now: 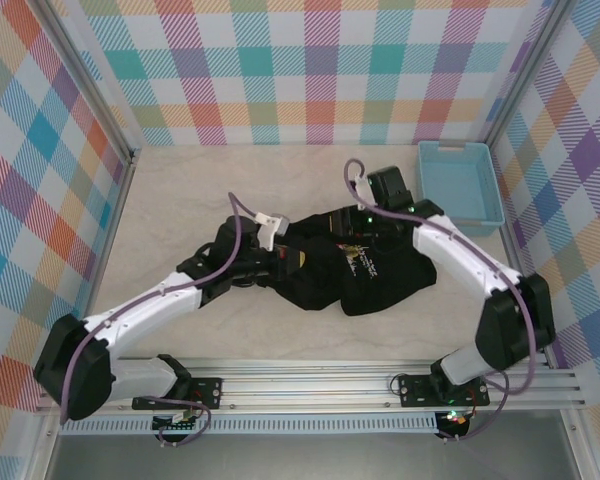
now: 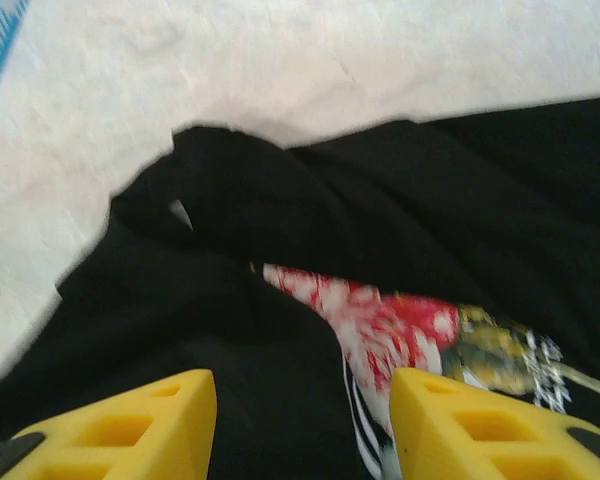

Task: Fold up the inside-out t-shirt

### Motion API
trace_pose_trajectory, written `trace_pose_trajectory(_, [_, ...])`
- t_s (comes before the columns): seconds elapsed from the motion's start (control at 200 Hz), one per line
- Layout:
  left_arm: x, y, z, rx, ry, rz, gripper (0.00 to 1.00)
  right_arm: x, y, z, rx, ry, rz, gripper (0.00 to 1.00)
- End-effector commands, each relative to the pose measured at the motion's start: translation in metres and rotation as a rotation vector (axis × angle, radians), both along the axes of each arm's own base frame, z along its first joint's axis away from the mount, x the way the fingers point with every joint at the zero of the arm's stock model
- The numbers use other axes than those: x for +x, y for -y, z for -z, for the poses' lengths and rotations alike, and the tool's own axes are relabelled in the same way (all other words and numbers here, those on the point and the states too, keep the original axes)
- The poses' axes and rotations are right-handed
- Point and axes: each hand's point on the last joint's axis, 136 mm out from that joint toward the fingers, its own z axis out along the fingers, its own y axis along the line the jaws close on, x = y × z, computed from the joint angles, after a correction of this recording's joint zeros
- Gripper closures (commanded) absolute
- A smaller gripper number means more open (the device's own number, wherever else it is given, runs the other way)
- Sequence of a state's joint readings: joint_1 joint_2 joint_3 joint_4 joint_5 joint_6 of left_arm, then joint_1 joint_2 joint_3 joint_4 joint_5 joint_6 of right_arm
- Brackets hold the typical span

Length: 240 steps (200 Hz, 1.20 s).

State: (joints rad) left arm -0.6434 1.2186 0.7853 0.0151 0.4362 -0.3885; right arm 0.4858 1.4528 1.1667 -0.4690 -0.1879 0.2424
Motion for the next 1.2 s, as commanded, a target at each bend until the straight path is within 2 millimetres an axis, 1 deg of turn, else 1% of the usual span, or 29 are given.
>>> trace_pose_trajectory(0.0, [-0.012, -0.001, -0.015, -0.081, -0.013, 0.066, 1.00, -0.047, 0.001, -0.003, -0.040, 0.105, -0.171, 0.42])
trace_pose_trajectory(0.03, [-0.011, -0.002, -0.016, -0.081, -0.015, 0.065, 1.00, -0.059, -0.005, -0.001, -0.012, 0.105, -0.211, 0.40])
trace_pose_trajectory(0.085, [-0.009, -0.004, -0.019, -0.085, -0.016, 0.062, 1.00, -0.078, -0.014, 0.011, -0.015, 0.101, -0.266, 0.36])
trace_pose_trajectory(0.11, [-0.008, -0.004, -0.021, -0.089, -0.016, 0.062, 1.00, -0.084, -0.017, 0.017, -0.029, 0.103, -0.289, 0.30])
trace_pose_trajectory(0.14, [-0.007, -0.004, -0.023, -0.092, -0.019, 0.063, 1.00, -0.091, -0.022, 0.026, -0.046, 0.106, -0.314, 0.25])
trace_pose_trajectory(0.215, [-0.007, -0.003, -0.028, -0.103, -0.021, 0.071, 1.00, -0.098, -0.033, 0.041, -0.081, 0.129, -0.349, 0.20])
trace_pose_trajectory(0.28, [-0.009, -0.003, -0.030, -0.105, -0.025, 0.077, 1.00, -0.092, -0.040, 0.050, -0.086, 0.150, -0.347, 0.19])
trace_pose_trajectory(0.325, [-0.010, -0.004, -0.032, -0.106, -0.024, 0.079, 1.00, -0.084, -0.043, 0.056, -0.097, 0.163, -0.340, 0.20])
trace_pose_trajectory(0.36, [-0.011, -0.005, -0.033, -0.103, -0.022, 0.081, 1.00, -0.075, -0.045, 0.060, -0.122, 0.174, -0.324, 0.25])
trace_pose_trajectory(0.385, [-0.012, -0.007, -0.033, -0.097, -0.020, 0.079, 1.00, -0.068, -0.045, 0.061, -0.143, 0.183, -0.311, 0.32])
trace_pose_trajectory(0.415, [-0.012, -0.010, -0.031, -0.083, -0.016, 0.071, 1.00, -0.062, -0.046, 0.061, -0.153, 0.188, -0.307, 0.44])
trace_pose_trajectory(0.455, [-0.010, -0.015, -0.028, -0.058, -0.008, 0.047, 1.00, -0.059, -0.049, 0.054, -0.126, 0.182, -0.324, 0.58])
trace_pose_trajectory(0.5, [-0.006, -0.023, -0.022, -0.019, -0.004, 0.007, 1.00, -0.061, -0.052, 0.043, -0.064, 0.175, -0.346, 0.69])
trace_pose_trajectory(0.565, [0.004, -0.036, -0.013, 0.043, 0.003, -0.066, 1.00, -0.074, -0.055, 0.025, 0.062, 0.150, -0.403, 0.82])
trace_pose_trajectory(0.615, [0.012, -0.044, -0.006, 0.084, 0.012, -0.123, 1.00, -0.084, -0.055, 0.011, 0.154, 0.119, -0.433, 0.96])
trace_pose_trajectory(0.635, [0.016, -0.048, -0.003, 0.104, 0.013, -0.152, 1.00, -0.091, -0.057, 0.006, 0.198, 0.100, -0.456, 1.00])
trace_pose_trajectory(0.67, [0.024, -0.056, 0.002, 0.144, 0.019, -0.209, 1.00, -0.101, -0.059, -0.005, 0.271, 0.076, -0.491, 1.00])
trace_pose_trajectory(0.745, [0.044, -0.082, 0.011, 0.246, 0.017, -0.382, 1.00, -0.120, -0.062, -0.029, 0.427, 0.020, -0.553, 1.00])
trace_pose_trajectory(0.805, [0.055, -0.100, 0.016, 0.323, 0.006, -0.491, 1.00, -0.126, -0.063, -0.049, 0.527, -0.006, -0.569, 1.00])
trace_pose_trajectory(0.84, [0.056, -0.106, 0.021, 0.373, -0.007, -0.510, 0.93, -0.125, -0.063, -0.059, 0.576, -0.013, -0.571, 1.00])
trace_pose_trajectory(0.87, [0.057, -0.106, 0.021, 0.393, -0.006, -0.500, 0.85, -0.124, -0.063, -0.067, 0.609, -0.018, -0.568, 1.00])
trace_pose_trajectory(0.935, [0.052, -0.101, 0.018, 0.399, 0.004, -0.456, 0.65, -0.117, -0.064, -0.076, 0.648, -0.035, -0.550, 1.00])
trace_pose_trajectory(0.99, [0.042, -0.092, 0.011, 0.374, 0.040, -0.405, 0.55, -0.110, -0.065, -0.079, 0.656, -0.055, -0.528, 1.00])
trace_pose_trajectory(1.09, [0.013, -0.075, -0.005, 0.307, 0.128, -0.300, 0.40, -0.100, -0.067, -0.078, 0.668, -0.094, -0.502, 1.00])
trace_pose_trajectory(1.135, [-0.001, -0.069, -0.007, 0.273, 0.152, -0.244, 0.36, -0.098, -0.068, -0.077, 0.669, -0.104, -0.502, 1.00])
trace_pose_trajectory(1.155, [-0.003, -0.064, -0.015, 0.233, 0.181, -0.229, 0.35, -0.098, -0.067, -0.076, 0.665, -0.108, -0.502, 1.00])
trace_pose_trajectory(1.195, [-0.012, -0.056, -0.020, 0.186, 0.194, -0.185, 0.35, -0.096, -0.066, -0.074, 0.652, -0.104, -0.495, 1.00])
